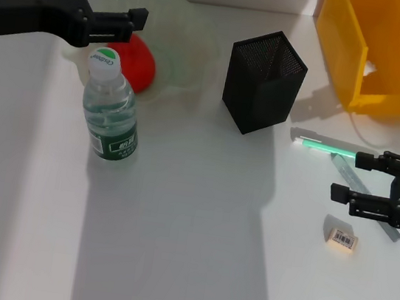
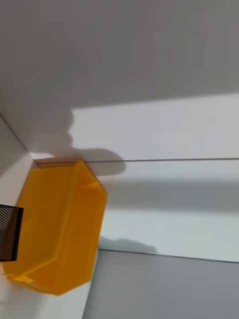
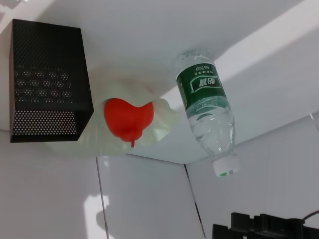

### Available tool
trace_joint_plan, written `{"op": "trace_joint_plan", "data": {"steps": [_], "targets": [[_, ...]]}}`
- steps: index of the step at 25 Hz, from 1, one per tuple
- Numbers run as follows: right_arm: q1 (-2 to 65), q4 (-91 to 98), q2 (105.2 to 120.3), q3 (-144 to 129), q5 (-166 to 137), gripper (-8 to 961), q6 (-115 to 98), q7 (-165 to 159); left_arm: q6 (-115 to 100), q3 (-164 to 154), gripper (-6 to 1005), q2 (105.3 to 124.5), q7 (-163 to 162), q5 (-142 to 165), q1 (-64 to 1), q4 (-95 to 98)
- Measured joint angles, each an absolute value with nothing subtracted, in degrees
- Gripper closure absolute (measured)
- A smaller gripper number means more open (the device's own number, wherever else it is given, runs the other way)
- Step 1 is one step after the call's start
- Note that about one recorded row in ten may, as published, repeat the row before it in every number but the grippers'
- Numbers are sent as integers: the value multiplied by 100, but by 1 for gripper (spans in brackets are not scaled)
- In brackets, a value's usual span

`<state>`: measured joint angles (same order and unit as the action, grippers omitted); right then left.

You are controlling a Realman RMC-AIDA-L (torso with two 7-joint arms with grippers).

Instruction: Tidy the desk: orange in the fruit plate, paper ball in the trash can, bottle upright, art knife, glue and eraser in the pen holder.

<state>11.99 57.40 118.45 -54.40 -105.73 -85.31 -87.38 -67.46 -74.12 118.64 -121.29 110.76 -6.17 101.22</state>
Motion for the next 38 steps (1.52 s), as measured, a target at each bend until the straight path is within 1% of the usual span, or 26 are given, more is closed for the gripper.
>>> {"op": "trace_joint_plan", "data": {"steps": [3, 7, 9, 10, 13, 14, 15, 16, 17, 18, 19, 20, 21, 22, 24, 25, 26, 30, 38], "targets": [[1185, 5827, 11849, -5440, -10595, 149, -8525, -8837, -6746, -7412, 210, 11865, -12047, 10982, -606, 10136], [1179, 6029, 11845, -5370, -10622, 149, -8526, -9158, -6954, -7519, 209, 11865, -10807, 9624, -353, 9977], [1163, 6256, 11856, -5206, -10629, 149, -8594, -9332, -6954, -7519, 209, 11865, -10807, 9624, -353, 9977], [1145, 6576, 11878, -4969, -10641, 149, -8710, -9620, -7493, -7665, 209, 11865, -9509, 8593, -244, 9324], [1166, 6926, 11868, -4771, -10732, 150, -8837, -10077, -7730, -7728, 208, 11867, -9083, 8289, -249, 8945], [1209, 7129, 11841, -4704, -10877, 150, -8927, -10365, -7978, -7775, 208, 11870, -8601, 7975, -283, 8502], [1321, 7548, 11789, -4627, -11282, 150, -9108, -10935, -8389, -7838, 207, 11873, -7805, 7513, -388, 7591], [1321, 7548, 11789, -4627, -11282, 150, -9108, -10935, -8389, -7838, 207, 11873, -7805, 7513, -388, 7591], [1490, 8023, 11750, -4644, -11857, 150, -9289, -11522, -8746, -7859, 207, 11872, -7215, 7220, -527, 6784], [1490, 8023, 11750, -4644, -11857, 150, -9289, -11522, -8746, -7859, 207, 11872, -7215, 7220, -527, 6784], [1635, 8282, 11740, -4666, -12247, 150, -9385, -11874, -8746, -7859, 207, 11872, -7215, 7220, -527, 6784], [1976, 8689, 11736, -4698, -13031, 150, -9630, -12420, -9345, -7855, 208, 11854, -6510, 7093, -933, 5310], [1976, 8689, 11736, -4698, -13031, 151, -9630, -12420, -9417, -7852, 208, 11849, -6340, 7260, -1125, 4768], [2205, 8834, 11752, -4700, -13459, 151, -9804, -12654, -9421, -7848, 208, 11849, -6256, 7374, -1213, 4507], [2665, 9005, 11800, -4701, -14204, 151, -10131, -12974, -9421, -7848, 209, 11849, -6256, 7374, -1213, 4507], [3137, 8996, 11866, -4709, -14822, 151, -10373, -13127, -9310, -7865, 209, 11863, -5979, 7749, -1329, 4143], [3137, 8996, 11866, -4709, -14822, 151, -10373, -13127, -9177, -7910, 210, 11877, -5842, 7895, -1333, 4070], [3783, 8516, 11910, -5252, -15602, 151, -10178, -13218, -8839, -8088, 211, 11889, -5756, 7991, -1330, 4016], [3769, 7931, 11914, -6826, -15667, 152, -9204, -12462, -8728, -8174, 214, 11869, -5805, 8011, -1381, 3974]]}}
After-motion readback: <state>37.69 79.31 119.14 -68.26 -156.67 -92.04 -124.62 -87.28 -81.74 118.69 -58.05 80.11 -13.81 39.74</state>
